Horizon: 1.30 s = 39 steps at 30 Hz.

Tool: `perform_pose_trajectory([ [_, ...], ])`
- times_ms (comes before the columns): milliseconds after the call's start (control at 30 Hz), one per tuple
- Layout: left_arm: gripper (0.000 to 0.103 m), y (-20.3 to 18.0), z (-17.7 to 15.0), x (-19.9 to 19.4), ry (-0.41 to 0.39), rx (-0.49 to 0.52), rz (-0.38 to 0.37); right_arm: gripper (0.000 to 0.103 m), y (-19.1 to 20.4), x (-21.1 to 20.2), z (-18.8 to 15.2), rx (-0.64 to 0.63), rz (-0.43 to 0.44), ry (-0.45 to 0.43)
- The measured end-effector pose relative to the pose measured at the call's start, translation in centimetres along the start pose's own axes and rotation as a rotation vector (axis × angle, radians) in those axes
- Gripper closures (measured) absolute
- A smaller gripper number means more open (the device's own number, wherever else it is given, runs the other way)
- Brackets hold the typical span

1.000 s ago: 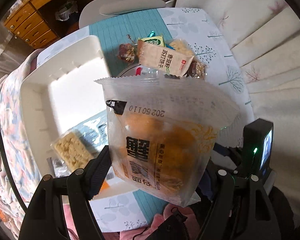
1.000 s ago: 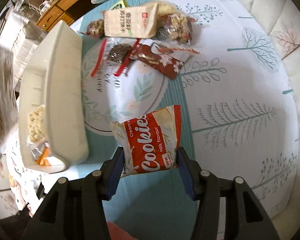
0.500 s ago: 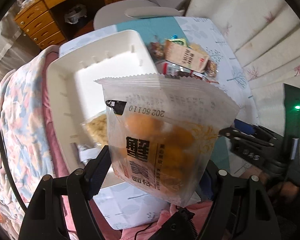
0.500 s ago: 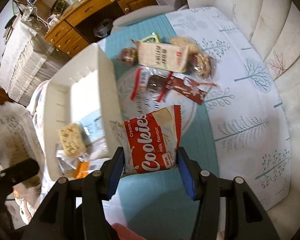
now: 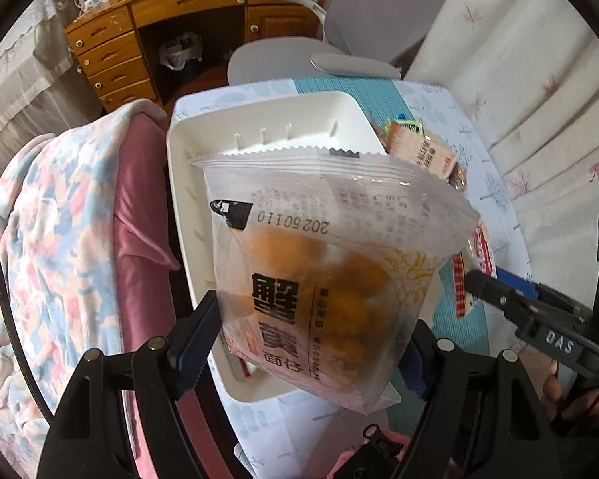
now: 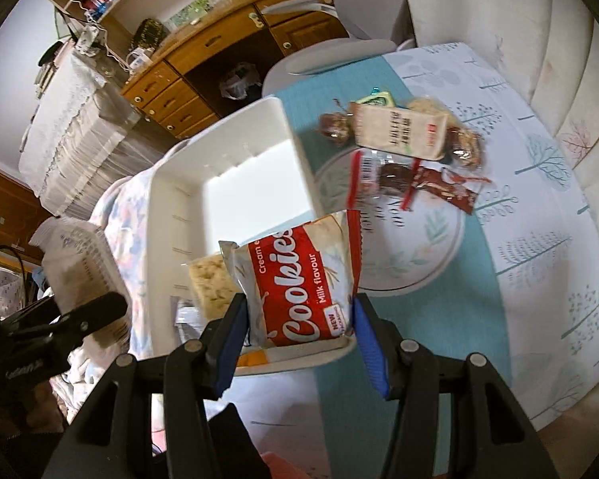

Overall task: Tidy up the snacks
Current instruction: 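Carry the pastry box to the tray with the left tool while the right tool grasps the red Cookies pack, then lower the pastry box and Cookies pack into the tray, opening both tools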

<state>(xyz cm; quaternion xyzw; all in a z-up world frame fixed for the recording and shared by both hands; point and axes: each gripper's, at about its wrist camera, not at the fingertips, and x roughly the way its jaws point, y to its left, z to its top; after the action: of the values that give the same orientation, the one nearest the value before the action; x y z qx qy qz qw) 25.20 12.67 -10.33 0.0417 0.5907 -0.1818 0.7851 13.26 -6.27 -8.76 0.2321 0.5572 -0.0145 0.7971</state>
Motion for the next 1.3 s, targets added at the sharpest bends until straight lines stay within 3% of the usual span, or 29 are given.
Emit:
perform_pose_trajectory([
  [367,0.023,4.2,-0.6,0.3,-0.082,-0.034,-0.009,0.048,3.1,0.4,-1.5,0.007,0.053,-0.085],
  [533,0.021,4.7,-0.6,1.4,-0.028,-0.079,-0.016,0.045,3.8,0.6,-1.7,-0.004,0.054,-0.1],
  [633,0.016,4.5,-0.8,2.2,0.008,-0.068,-0.008,0.036,3.7,0.5,-1.9,-0.001,0.044,-0.108],
  [700,0.011,4.2,-0.8,2.0,-0.009,-0.055,-0.015,0.031,3.6,0.4,-2.1,0.003,0.036,-0.113],
  [967,0.01,2.6,-0.7,0.7,-0.083,-0.048,-0.085,0.031,2.7,-0.4,-2.7,0.003,0.012,-0.129],
  [1133,0.01,1.0,-1.0,0.5,-0.085,-0.04,-0.156,0.031,1.7,-1.0,-3.2,-0.013,-0.007,-0.136],
  [1300,0.01,-1.4,-1.2,0.1,-0.105,-0.017,-0.161,0.031,0.4,-1.4,-3.3,-0.039,-0.019,-0.143],
])
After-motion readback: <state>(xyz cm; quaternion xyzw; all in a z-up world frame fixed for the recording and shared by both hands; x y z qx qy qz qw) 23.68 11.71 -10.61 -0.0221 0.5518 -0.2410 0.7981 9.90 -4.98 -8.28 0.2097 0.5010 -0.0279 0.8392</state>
